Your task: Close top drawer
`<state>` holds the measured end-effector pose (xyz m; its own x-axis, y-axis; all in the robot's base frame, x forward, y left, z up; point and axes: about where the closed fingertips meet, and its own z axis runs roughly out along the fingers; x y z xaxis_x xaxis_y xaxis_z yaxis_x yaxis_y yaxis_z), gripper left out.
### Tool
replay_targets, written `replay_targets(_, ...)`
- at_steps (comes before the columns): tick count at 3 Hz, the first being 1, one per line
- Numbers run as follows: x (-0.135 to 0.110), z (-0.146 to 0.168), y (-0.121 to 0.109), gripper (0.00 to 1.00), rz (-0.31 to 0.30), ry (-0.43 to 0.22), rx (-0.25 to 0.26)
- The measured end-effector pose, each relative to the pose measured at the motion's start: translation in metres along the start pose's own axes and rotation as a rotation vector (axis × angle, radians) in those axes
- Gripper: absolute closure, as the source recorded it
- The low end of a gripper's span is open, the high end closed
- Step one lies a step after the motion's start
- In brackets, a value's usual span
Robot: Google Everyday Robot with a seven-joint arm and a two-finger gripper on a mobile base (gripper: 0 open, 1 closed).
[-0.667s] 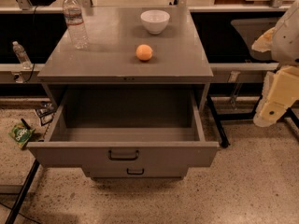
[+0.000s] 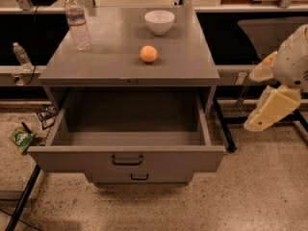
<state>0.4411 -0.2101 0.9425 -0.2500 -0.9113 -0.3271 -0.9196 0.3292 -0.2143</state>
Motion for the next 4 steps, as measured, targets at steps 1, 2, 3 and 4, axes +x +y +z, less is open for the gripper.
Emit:
replay_targets(1,-0.003,0.055,0.028,0.49,0.019,-0.151,-0.057)
replay_targets(2,-0.013,0.13,0.065,0.73,-0.001,-0.271,-0.118)
replay_targets(3,-0.02,0.184,0.079,0.96,-0.001,-0.319,-0.129)
replay_targets(4,-0.021,0.184,0.075,1.0,0.001,-0.319,-0.112)
